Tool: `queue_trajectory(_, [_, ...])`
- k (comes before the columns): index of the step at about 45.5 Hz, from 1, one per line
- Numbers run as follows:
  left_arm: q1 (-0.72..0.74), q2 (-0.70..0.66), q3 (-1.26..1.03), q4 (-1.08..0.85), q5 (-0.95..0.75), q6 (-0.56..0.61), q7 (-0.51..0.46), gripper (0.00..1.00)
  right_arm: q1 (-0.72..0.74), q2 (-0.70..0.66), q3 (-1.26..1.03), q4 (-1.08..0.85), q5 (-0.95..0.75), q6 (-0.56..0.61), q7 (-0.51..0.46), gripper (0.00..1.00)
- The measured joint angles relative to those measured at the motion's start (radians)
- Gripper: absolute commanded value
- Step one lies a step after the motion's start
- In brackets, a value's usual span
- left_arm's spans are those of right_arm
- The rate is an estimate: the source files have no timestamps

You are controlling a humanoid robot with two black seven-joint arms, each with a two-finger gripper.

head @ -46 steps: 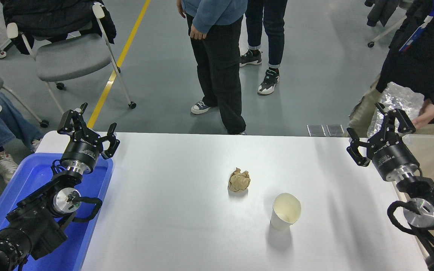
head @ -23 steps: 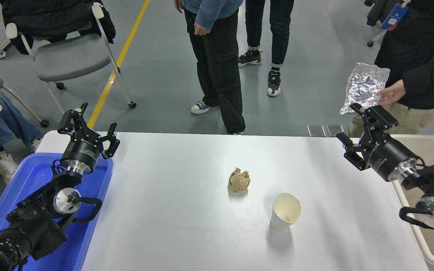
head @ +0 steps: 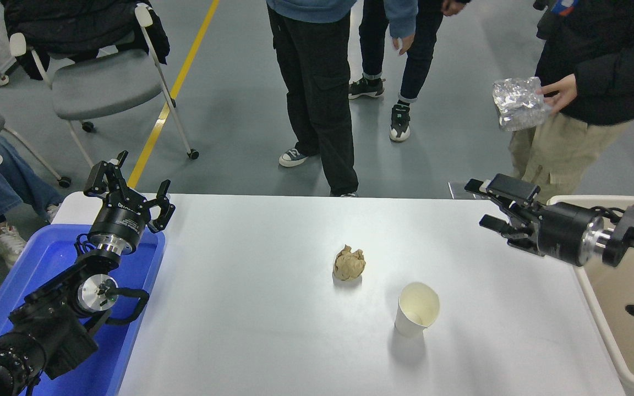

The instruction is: Dispose of the paper cup in the dustbin

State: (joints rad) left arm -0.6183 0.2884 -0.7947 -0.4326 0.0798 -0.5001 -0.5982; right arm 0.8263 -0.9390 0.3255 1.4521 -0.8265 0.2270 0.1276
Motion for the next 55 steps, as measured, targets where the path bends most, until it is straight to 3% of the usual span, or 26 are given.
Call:
queue_trajectory(20, [0.0,0.0,0.0,0.0,0.0,0.0,0.0,1.0,0.288,0.095,-0.444,-0.064,-0.232,-0.005,-0.001,0.99])
queue_trajectory(55, [0.0,0.0,0.0,0.0,0.0,0.0,0.0,1.0,0.344,0.324,-0.665,-0.231,-0.395,-0.014,0.082,0.99])
